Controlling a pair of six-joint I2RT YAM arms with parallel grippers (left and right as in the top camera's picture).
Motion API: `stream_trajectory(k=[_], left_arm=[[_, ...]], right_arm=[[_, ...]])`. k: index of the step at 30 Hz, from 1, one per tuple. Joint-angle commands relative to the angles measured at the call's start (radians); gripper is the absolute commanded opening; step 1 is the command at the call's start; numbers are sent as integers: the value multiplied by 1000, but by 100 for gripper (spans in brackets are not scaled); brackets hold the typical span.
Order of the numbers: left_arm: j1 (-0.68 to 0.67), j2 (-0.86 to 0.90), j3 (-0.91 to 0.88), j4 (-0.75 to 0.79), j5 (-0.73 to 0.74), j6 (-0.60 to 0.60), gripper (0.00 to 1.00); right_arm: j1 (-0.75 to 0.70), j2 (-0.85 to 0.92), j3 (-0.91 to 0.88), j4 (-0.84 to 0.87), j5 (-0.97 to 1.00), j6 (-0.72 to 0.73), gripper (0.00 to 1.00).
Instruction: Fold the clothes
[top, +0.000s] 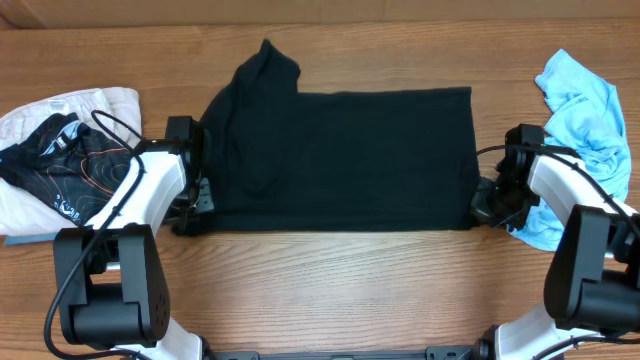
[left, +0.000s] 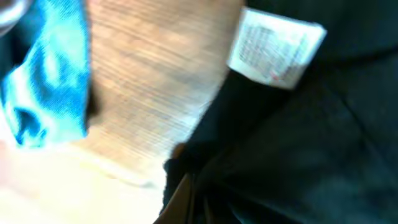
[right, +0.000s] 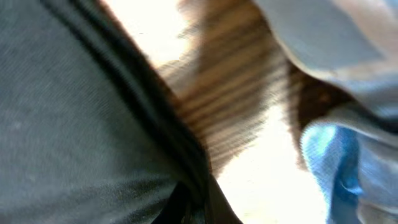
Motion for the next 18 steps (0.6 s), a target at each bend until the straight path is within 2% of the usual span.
stream_trajectory(k=[1, 10, 18], left_arm=[[8, -2, -8, -19, -162, -85, 4], [8, -2, -8, -147, -156, -145, 4], [8, -18, 11, -141, -154, -175, 4]], right_arm=[[-32, 5, -20, -8, 129, 42, 4], [-32, 4, -20, -108, 93, 72, 4], [-31, -44, -19, -105, 50, 71, 4]])
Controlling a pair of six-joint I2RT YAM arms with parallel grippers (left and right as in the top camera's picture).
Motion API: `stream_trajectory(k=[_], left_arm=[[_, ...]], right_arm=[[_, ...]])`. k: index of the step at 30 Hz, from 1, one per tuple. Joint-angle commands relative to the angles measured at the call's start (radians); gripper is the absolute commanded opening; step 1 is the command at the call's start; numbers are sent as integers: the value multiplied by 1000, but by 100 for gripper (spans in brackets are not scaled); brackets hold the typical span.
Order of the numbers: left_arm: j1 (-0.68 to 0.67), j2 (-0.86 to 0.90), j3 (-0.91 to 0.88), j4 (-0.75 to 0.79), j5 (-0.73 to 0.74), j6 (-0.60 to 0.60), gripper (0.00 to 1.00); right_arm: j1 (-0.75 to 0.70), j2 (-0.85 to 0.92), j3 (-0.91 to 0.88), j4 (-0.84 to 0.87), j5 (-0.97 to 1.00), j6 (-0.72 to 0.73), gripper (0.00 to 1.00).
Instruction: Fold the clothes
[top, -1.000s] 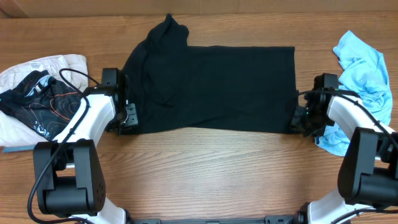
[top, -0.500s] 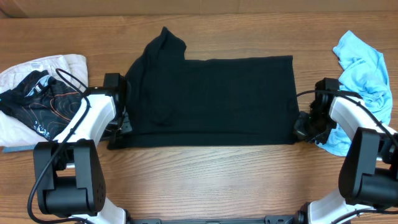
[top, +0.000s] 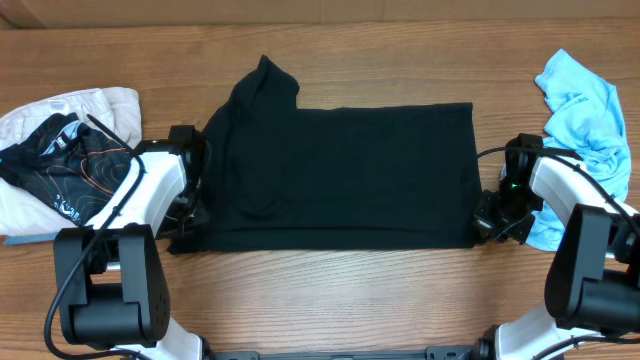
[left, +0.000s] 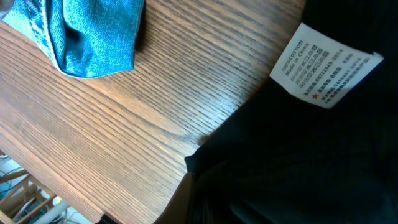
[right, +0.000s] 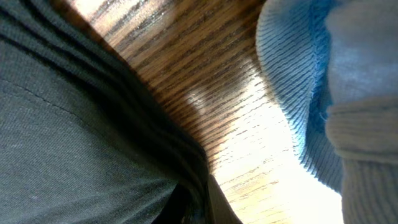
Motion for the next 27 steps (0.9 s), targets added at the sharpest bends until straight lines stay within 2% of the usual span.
stream_trajectory(k=[1, 3, 5, 6, 7, 9, 10, 12, 15, 20, 22, 23, 24, 25, 27], left_arm=[[8, -26, 19, 18, -84, -35, 4], [8, -52, 39, 29, -74, -33, 4], [8, -91, 66, 53, -41, -8, 12], [8, -111, 80, 69, -16, 14, 37], [8, -127, 93, 82, 6, 28, 57], [8, -173, 135, 123, 80, 71, 78], [8, -185, 148, 133, 100, 81, 81], [8, -200, 169, 146, 117, 97, 82], [8, -207, 190, 215, 166, 137, 83], [6, -202, 192, 436, 294, 211, 81], [6, -171, 192, 635, 413, 233, 72], [6, -155, 195, 664, 441, 232, 70], [6, -105, 216, 685, 475, 232, 62], [6, -74, 237, 684, 485, 233, 58], [5, 1, 301, 663, 511, 246, 57]], right_arm=[[-21, -64, -3, 21, 39, 15, 4], [-21, -116, 9, 25, 39, 15, 5], [-21, -172, 32, 28, 40, 14, 17], [-21, -195, 45, 31, 40, 12, 25], [-21, -211, 57, 33, 39, 6, 31], [-21, -248, 103, 41, 39, -14, 39], [-21, -253, 118, 43, 39, -20, 44], [-21, -254, 146, 43, 35, -20, 50], [-21, -254, 159, 54, -24, -60, 51], [-21, -254, 159, 63, -62, -95, 51], [-21, -254, 159, 66, -63, -95, 51], [-21, -254, 159, 66, -63, -95, 51], [-21, -254, 159, 65, -65, -95, 51], [-20, -254, 159, 65, -67, -95, 51], [-19, -254, 158, 66, -72, -95, 51]])
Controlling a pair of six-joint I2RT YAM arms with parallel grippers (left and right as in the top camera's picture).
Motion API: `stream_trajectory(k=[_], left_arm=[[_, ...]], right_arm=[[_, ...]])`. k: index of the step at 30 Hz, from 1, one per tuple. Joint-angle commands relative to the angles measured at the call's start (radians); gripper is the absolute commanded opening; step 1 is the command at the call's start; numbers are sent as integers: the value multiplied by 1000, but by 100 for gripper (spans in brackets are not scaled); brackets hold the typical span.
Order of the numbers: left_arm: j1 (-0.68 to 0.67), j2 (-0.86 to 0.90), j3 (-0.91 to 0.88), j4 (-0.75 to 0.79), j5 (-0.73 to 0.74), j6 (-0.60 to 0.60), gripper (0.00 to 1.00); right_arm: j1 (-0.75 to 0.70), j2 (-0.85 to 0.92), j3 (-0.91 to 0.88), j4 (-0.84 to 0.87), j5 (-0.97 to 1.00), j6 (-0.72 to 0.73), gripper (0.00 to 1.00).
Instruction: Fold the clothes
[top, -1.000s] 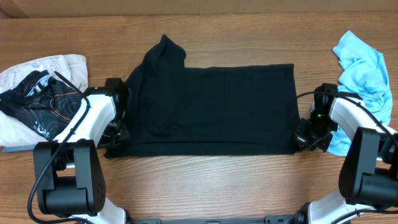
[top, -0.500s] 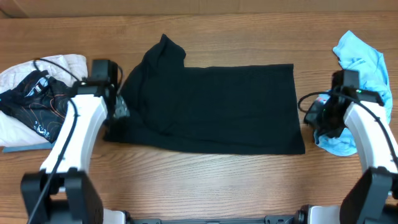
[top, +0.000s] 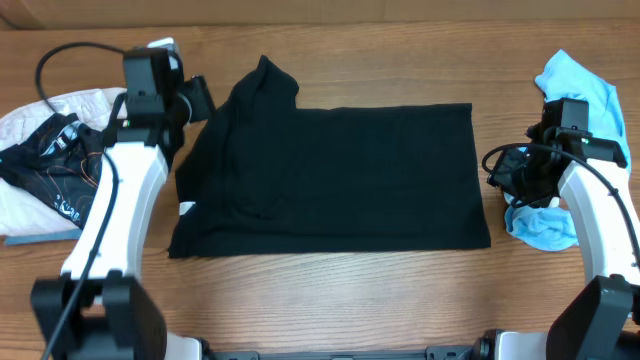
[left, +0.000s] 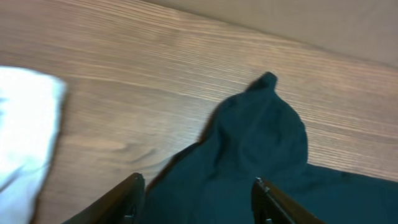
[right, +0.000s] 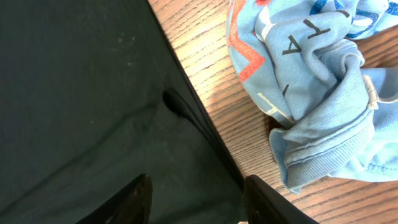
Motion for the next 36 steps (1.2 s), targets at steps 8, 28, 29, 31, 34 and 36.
stream_trajectory(k=[8, 28, 29, 31, 34, 36], left_arm=[[-18, 427, 466, -158, 175, 89, 59], [-20, 788, 690, -225, 143, 85, 44], [-20, 789, 690, -229, 143, 85, 40], [-20, 792, 691, -232, 139, 85, 19], [-18, 784, 715, -261, 136, 85, 8], [-16, 781, 756, -317, 131, 84, 4]], right_arm=[[11, -14, 21, 6, -18, -8, 51], [18, -14, 21, -1, -18, -8, 50], [18, -14, 21, -1, -17, -8, 50], [18, -14, 21, -1, -17, -8, 45], [18, -14, 21, 20, -17, -9, 36], [18, -14, 21, 76, -18, -35, 29]])
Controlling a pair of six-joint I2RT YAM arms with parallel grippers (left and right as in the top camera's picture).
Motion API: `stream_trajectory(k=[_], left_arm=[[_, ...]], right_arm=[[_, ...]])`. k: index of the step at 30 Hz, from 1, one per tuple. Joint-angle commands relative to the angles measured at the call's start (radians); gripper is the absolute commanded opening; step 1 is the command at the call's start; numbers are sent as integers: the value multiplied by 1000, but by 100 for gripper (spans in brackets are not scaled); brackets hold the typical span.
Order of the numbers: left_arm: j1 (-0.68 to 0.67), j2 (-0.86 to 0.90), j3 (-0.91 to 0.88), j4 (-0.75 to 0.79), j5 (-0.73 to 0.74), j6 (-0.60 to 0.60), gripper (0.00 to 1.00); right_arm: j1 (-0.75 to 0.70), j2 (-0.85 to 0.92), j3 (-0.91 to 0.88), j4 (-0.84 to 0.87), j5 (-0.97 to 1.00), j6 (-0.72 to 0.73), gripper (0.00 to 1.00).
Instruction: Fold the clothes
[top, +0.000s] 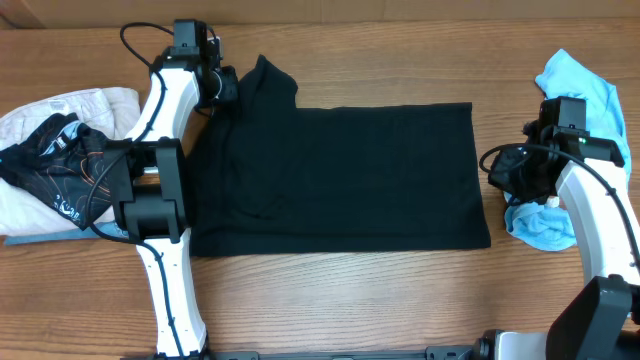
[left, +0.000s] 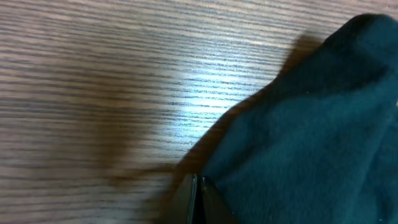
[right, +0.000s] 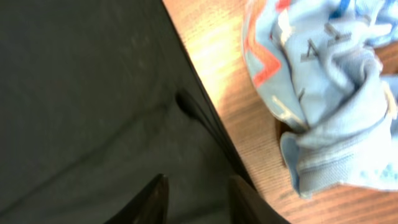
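A black shirt (top: 340, 170) lies spread flat on the wooden table (top: 330, 300), with one sleeve poking out at its far left. My left gripper (top: 222, 88) reaches to that sleeve. In the left wrist view it (left: 198, 186) is shut on the sleeve's edge (left: 311, 124), low against the wood. My right gripper (top: 500, 172) hovers open over the shirt's right hem (right: 81, 93), and its fingers (right: 158, 190) hold nothing.
A crumpled light blue garment (top: 585, 100) lies at the right edge, close to my right arm and also in the right wrist view (right: 323, 93). A pile of white and black patterned clothes (top: 60, 150) sits at the left edge.
My left gripper was open above the far left sleeve; now it is lower and shut on the sleeve's edge. The right gripper stays open over the right hem, hardly moved.
Both grippers were first shut on the shirt's near corners. Then the shirt lay flatter and closer to the front. Later both had let go, the left raised toward the far left sleeve and the right above the right hem. Now the left has closed on the sleeve.
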Motion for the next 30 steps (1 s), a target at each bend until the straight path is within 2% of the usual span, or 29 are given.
stream_trajectory(k=[1, 7, 12, 14, 19, 25, 30], left_arm=[[1, 6, 100, -82, -24, 7, 4], [5, 6, 253, -332, -118, -82, 4], [6, 6, 304, -383, -103, -102, 4], [2, 6, 304, -384, -83, -102, 4], [-7, 6, 303, -382, -77, -101, 4], [-8, 6, 303, -383, -77, -101, 4], [-7, 6, 303, -386, -77, -101, 4]], right_arm=[[4, -14, 21, 89, -2, -59, 28], [4, 34, 77, 215, -32, -98, 31], [6, 176, 268, 161, -95, -171, 41], [12, 248, 350, 144, -111, -211, 51], [42, 431, 508, 172, -114, -280, 69], [71, 589, 533, 314, -114, -313, 69], [71, 663, 533, 351, -114, -309, 68]])
